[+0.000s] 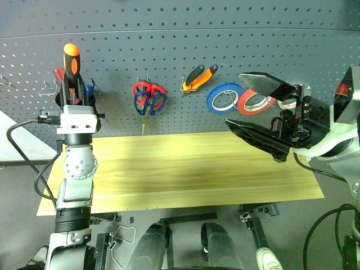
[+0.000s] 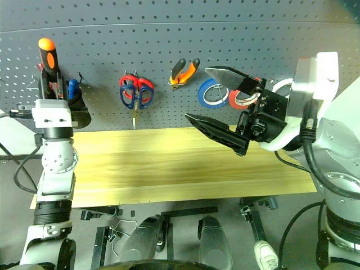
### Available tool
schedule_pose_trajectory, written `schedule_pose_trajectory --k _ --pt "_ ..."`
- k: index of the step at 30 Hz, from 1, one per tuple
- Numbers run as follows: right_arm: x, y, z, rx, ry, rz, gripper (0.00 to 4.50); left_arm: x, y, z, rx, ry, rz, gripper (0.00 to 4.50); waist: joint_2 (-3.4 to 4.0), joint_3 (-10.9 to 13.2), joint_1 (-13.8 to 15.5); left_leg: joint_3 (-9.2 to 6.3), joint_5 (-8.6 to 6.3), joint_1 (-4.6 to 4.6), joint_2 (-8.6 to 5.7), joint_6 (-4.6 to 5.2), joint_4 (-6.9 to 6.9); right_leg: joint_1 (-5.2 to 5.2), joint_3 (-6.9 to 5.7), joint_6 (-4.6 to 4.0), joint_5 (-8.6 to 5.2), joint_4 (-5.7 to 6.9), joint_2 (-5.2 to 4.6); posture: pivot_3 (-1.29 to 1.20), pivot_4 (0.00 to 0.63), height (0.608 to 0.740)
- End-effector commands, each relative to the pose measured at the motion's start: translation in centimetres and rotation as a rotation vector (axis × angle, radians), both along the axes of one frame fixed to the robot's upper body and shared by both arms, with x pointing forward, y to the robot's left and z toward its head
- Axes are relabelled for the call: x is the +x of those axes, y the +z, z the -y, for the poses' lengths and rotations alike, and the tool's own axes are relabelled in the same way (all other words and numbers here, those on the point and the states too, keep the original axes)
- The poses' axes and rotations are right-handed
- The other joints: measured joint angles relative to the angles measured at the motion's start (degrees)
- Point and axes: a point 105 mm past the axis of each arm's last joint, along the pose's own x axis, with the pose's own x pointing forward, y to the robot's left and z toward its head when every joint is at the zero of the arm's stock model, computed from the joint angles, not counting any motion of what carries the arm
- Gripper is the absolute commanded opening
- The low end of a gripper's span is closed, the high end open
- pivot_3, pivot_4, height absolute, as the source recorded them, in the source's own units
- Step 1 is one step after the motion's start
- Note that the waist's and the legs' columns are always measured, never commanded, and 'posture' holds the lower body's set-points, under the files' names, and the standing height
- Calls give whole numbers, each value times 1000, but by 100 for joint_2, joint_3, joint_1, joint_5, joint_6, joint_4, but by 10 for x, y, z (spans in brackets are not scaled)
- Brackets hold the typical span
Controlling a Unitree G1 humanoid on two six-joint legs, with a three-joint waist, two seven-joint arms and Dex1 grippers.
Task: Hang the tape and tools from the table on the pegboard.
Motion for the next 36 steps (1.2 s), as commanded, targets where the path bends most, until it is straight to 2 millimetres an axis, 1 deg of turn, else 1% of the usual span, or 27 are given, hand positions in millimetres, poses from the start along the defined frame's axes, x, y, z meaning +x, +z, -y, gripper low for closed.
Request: schedule_pose_trajectory --k 1,4,6,8,11,13,14,16,18,19,21,22,23,24,25,26,27,28,29,30,31,32,33,34,35,36 --pt "-8 7 3 -13 -8 19 4500 -4 -4 -11 -6 55 10 514 4 14 -29 0 0 -1 0 0 0 0 0 0 0 -1 -1 -102 271 710" --pt "-8 6 5 -27 -22 1 4500 -4 -7 -12 -22 60 14 514 0 40 -112 0 -3 -5 1 5 -1 0 0 0 0 -6 -4 -112 275 710" --pt "-9 5 6 -35 -29 -7 4500 -7 -4 -15 -47 67 43 1272 -5 57 -138 2 -4 -7 0 7 -1 -3 1 0 0 -7 -6 -113 275 710" --pt "-9 3 7 -40 -34 -13 4500 -8 1 -18 -57 85 61 1878 -4 63 -142 2 -4 -9 3 7 -1 -5 1 0 0 -7 -5 -113 275 710" --pt "-8 1 7 -44 -43 -18 4500 -9 9 -21 -50 108 95 2918 -2 68 -127 2 -4 -9 4 7 -1 -5 1 0 0 -7 -5 -108 269 710" --pt "-7 -1 8 -46 -50 -21 4500 -10 18 -21 -23 131 126 3619 -3 68 -121 2 -4 -10 2 7 -1 -5 1 0 0 -7 -5 -101 264 710" --pt "-7 -3 8 -46 -54 -22 4500 -11 26 -19 -2 146 150 3935 -3 68 -116 2 -4 -10 2 7 -1 -5 1 0 0 -7 -5 -95 258 710" --pt "-6 -5 8 -45 -59 -20 4500 -14 41 -9 42 140 192 3935 -3 68 -100 2 -4 -10 2 6 -1 -5 -1 0 0 -8 -3 -85 251 710" --pt "-4 -7 8 -43 -63 -13 4500 -18 54 8 87 99 238 3935 -3 68 -97 2 -4 -12 1 7 -1 -5 -2 1 0 -9 -3 -74 241 710" --pt "-3 -8 7 -41 -66 -8 4500 -20 61 20 82 51 258 3935 -3 68 -96 2 -4 -12 0 7 -1 -5 -2 1 0 -10 -3 -64 229 710" --pt "-2 -10 6 -37 -68 3 4500 -27 74 48 70 -102 293 3935 -5 66 -72 2 -4 -12 0 6 -1 -5 -3 1 1 -10 -1 -49 218 710" --pt "0 -11 6 -33 -69 9 4500 -32 79 71 94 -219 303 3935 -5 65 -68 2 -3 -12 -1 5 -1 -5 -4 2 1 -10 2 -37 209 710" --pt "1 -13 4 -30 -70 12 4500 -36 80 84 114 -292 305 3935 -5 63 -68 2 -3 -12 -1 5 -1 -4 -5 2 1 -10 4 -22 199 710" --pt "1 -13 3 -24 -67 19 4500 -46 81 112 153 -447 302 3935 -5 62 -68 2 -3 -12 -1 5 -1 -4 -5 2 1 -10 5 -16 194 710" --pt "2 -14 2 -15 -65 28 4500 -60 81 138 193 -592 304 3935 -4 61 -68 2 -3 -12 -1 4 -1 -4 -5 2 1 -10 6 -1 181 710" --pt "3 -16 0 -9 -65 34 4500 -72 80 152 205 -694 307 3935 -3 54 -73 3 -3 -12 -2 4 -1 -4 -4 2 1 -10 6 8 169 710" --pt "4 -18 -1 -2 -65 42 4500 -81 78 163 190 -799 284 3935 -3 51 -80 5 -1 -12 -3 2 -1 -4 -3 2 1 -12 6 13 164 710" --pt "6 -20 -3 2 -66 45 4500 -83 76 167 174 -853 261 3935 0 49 -86 7 1 -11 -3 -1 -1 -4 -1 2 1 -12 6 22 155 710" --pt "6 -21 -4 11 -65 51 4500 -87 70 175 187 -932 213 3935 10 40 -90 10 1 -11 -2 -3 -2 -6 1 2 1 -11 7 29 147 710" --pt "6 -22 -6 21 -63 58 4500 -85 58 186 202 -1023 102 3935 22 23 -90 11 2 -8 -1 -3 -4 -6 3 2 1 -9 10 38 140 710" --pt "6 -24 -7 35 -61 62 4500 -85 47 193 212 -1100 21 3935 40 -1 -78 11 3 -4 1 -5 -8 -6 4 2 1 -7 14 45 133 710" --pt "7 -25 -8 46 -61 63 4500 -81 31 201 223 -1186 -116 3935 59 -22 -65 11 2 1 2 -4 -11 -4 4 1 1 -5 15 48 124 710" --pt "6 -28 -10 48 -61 63 4500 -74 7 210 237 -1259 -314 3935 68 -36 -51 11 3 6 1 -6 -11 -2 5 1 0 -2 17 52 118 710" --pt "6 -31 -12 50 -61 62 4500 -69 -4 208 261 -1256 -367 3935 71 -53 -29 10 4 12 1 -7 -11 4 5 1 0 1 19 55 109 710" --pt "5 -35 -14 54 -62 58 4500 -59 -25 207 217 -1278 -540 3935 72 -79 -11 9 7 20 1 -9 -11 10 6 0 1 4 22 51 101 710" --pt "5 -39 -16 60 -66 49 4500 -51 -50 204 196 -1284 -720 3935 81 -115 12 9 7 25 3 -9 -11 16 7 -1 2 3 26 53 95 710"
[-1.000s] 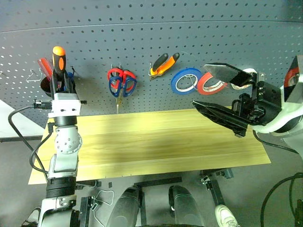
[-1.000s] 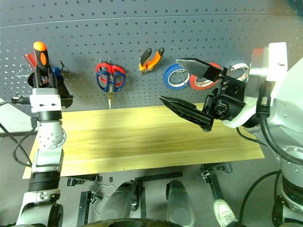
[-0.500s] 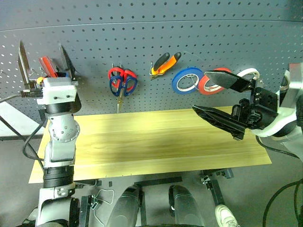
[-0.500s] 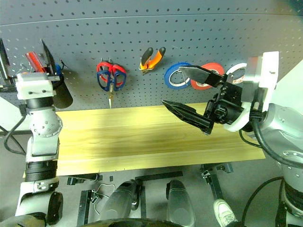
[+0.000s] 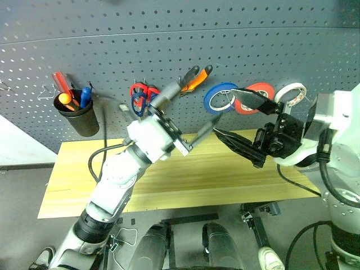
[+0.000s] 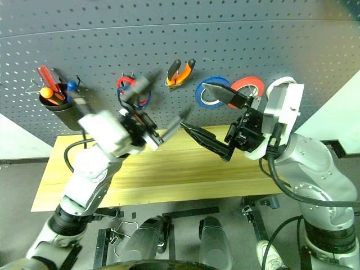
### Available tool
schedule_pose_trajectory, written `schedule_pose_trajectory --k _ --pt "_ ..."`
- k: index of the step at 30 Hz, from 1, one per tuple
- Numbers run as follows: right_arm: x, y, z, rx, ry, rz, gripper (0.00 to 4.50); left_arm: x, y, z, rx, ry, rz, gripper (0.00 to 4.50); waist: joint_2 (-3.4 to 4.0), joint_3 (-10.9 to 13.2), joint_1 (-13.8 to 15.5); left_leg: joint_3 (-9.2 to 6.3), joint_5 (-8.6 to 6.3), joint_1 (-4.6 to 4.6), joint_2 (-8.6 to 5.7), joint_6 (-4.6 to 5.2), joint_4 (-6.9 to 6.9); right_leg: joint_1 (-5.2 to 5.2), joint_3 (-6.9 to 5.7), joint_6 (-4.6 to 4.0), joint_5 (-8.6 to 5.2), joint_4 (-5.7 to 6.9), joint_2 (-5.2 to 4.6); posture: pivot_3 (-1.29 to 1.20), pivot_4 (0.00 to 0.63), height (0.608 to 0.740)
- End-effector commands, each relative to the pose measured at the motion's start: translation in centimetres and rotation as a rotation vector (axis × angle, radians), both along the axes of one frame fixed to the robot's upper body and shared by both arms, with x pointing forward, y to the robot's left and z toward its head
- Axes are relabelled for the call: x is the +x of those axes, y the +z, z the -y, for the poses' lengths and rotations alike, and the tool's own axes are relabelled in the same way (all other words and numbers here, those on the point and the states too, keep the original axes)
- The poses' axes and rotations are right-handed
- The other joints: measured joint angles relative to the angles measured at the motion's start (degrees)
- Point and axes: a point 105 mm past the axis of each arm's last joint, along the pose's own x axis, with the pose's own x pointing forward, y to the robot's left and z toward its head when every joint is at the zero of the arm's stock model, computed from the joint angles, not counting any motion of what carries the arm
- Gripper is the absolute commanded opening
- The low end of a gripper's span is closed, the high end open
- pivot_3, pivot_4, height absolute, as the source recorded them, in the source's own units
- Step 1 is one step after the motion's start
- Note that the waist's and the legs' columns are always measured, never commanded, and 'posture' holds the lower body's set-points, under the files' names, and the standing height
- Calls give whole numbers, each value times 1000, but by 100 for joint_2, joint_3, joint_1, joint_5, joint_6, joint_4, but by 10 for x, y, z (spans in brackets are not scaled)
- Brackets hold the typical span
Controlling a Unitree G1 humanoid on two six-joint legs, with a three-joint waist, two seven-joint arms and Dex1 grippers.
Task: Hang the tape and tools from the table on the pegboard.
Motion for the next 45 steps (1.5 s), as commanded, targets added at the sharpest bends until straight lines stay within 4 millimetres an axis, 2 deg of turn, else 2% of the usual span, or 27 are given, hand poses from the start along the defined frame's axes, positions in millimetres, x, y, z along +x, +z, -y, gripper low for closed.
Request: schedule_pose_trajectory --k 1,4,6,9,12,15,18,20,26,28,32,35,40,45 --pt "-8 -4 -8 13 2 37 4500 14 -55 -1 175 -59 -329 3935 8 -48 42 1 0 8 0 1 0 10 2 0 0 -1 2 53 91 710" --pt "-7 -18 -11 9 -27 10 4500 24 -88 -10 260 -5 -548 3935 2 -71 74 -2 -1 41 3 1 -2 46 2 0 -1 -6 7 53 78 710" --pt "-9 -25 -14 22 -36 -14 4500 24 -84 -12 227 7 -533 3935 -4 -87 84 -6 -2 51 3 3 -2 62 0 1 -1 -15 7 52 74 710" --pt "-5 -39 -15 26 -93 -55 4500 26 -95 -22 270 65 -515 3935 -7 -170 80 -8 -3 52 3 3 -4 64 1 1 -1 -24 6 53 59 710" --pt "4 -59 -1 -10 -253 -100 4500 24 -102 -44 241 151 -553 3935 14 -289 67 -4 -4 56 3 4 -16 63 6 1 -1 -31 6 56 45 710" --pt "3 -84 13 -68 -361 -162 4500 21 -117 -66 249 245 -596 3935 16 -399 89 -2 -3 69 5 2 -40 67 10 0 -2 -40 6 64 38 710" --pt "1 -106 30 -106 -469 -225 4500 18 -128 -94 203 349 -668 3935 21 -465 170 -1 -1 120 6 -1 -71 117 10 -2 -3 -67 6 74 27 710" --pt "-4 -114 39 -93 -501 -267 4500 13 -132 -105 184 378 -679 3935 22 -531 224 3 -3 162 13 -1 -88 162 12 -18 -13 -96 10 77 28 710" --pt "-28 -137 54 -90 -474 -408 4500 0 -132 -127 93 393 -687 3935 19 -620 320 3 -4 167 14 1 -87 174 13 -22 -17 -105 8 84 26 710" --pt "-30 -143 55 -130 -462 -415 4500 -2 -130 -129 84 395 -664 3935 22 -627 352 4 -5 168 17 1 -87 174 13 -22 -18 -105 8 82 37 710" --pt "-14 -139 53 -86 -480 -390 4500 0 -131 -117 67 368 -661 3935 23 -640 360 16 -16 185 23 -16 -85 192 19 -18 -36 -107 8 85 31 710" --pt "-13 -141 50 -83 -473 -401 4500 0 -129 -112 57 358 -655 3935 30 -666 384 15 -12 187 24 -10 -85 192 19 -22 -35 -106 9 90 35 710" --pt "-13 -151 49 -86 -460 -462 4500 -3 -135 -112 74 360 -662 3935 32 -667 390 17 -13 174 20 10 -90 176 19 -31 -32 -105 9 94 37 710" --pt "-12 -151 51 -91 -453 -481 4500 -3 -138 -116 84 378 -668 3935 36 -670 379 19 -13 178 21 11 -89 180 21 -32 -32 -105 9 94 39 710"
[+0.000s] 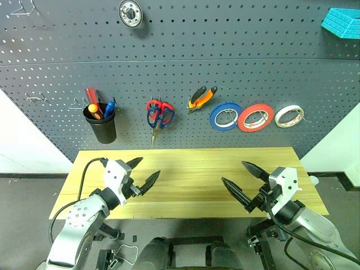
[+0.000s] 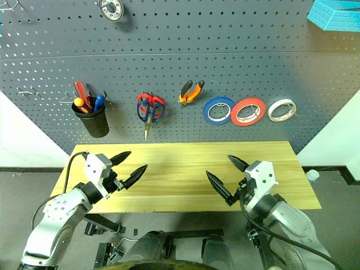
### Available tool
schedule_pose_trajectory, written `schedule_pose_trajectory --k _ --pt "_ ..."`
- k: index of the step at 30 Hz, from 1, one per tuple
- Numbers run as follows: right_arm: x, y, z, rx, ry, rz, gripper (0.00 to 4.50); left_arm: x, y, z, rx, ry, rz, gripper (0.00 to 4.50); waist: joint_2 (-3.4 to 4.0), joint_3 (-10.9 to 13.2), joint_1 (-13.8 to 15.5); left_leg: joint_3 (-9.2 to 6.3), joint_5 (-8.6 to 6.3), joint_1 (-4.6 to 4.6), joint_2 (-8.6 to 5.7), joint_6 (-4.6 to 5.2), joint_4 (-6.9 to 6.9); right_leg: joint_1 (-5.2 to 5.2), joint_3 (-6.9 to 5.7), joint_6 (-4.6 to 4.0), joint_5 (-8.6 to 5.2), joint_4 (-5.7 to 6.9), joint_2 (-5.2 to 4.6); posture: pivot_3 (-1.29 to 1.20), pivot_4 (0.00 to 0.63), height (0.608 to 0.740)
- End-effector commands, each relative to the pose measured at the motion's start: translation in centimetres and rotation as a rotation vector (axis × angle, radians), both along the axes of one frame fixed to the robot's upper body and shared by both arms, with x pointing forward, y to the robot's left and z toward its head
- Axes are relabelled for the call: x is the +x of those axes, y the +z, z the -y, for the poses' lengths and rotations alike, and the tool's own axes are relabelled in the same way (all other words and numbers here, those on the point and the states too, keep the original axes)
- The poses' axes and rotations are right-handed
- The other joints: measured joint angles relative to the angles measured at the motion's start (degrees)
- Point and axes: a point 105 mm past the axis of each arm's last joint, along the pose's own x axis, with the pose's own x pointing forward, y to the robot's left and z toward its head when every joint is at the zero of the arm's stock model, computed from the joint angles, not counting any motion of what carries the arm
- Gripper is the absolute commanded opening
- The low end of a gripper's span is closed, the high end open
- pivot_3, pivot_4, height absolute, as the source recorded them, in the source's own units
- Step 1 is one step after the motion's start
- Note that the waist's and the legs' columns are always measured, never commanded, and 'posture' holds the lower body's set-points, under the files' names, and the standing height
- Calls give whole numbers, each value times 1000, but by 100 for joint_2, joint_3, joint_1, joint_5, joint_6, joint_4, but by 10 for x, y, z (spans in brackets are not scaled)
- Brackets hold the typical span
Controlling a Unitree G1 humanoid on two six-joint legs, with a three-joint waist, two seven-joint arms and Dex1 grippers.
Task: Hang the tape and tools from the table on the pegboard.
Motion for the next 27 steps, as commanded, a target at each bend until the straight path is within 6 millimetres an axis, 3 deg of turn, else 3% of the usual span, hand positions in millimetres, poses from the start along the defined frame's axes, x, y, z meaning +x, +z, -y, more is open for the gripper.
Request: schedule_pose_trajectory --k 1,9,18,24,27 --pt "1 9 0 8 11 28 4500 1 11 -1 9 -3 59 3935 0 -1 1 0 0 1 0 0 0 2 0 0 -1 0 0 94 39 710" --pt "5 1 1 -1 -15 25 4500 1 9 5 -6 -8 61 3935 1 -2 7 0 0 1 0 0 1 2 0 0 -1 0 -1 91 39 710" --pt "10 -30 14 -13 -166 22 4500 3 -17 -8 -55 89 30 3935 3 -6 5 1 0 2 0 0 0 1 0 0 -1 0 0 92 38 710" --pt "18 -53 29 -82 -363 70 4500 2 -33 -17 -111 132 8 3935 8 -13 2 1 -1 4 -1 -1 0 2 0 0 -1 0 0 94 35 710" --pt "25 -51 39 -71 -482 118 4500 8 -37 -24 -122 185 16 3935 13 -18 3 2 -1 7 -1 -1 -1 2 0 0 -1 1 1 96 36 710"
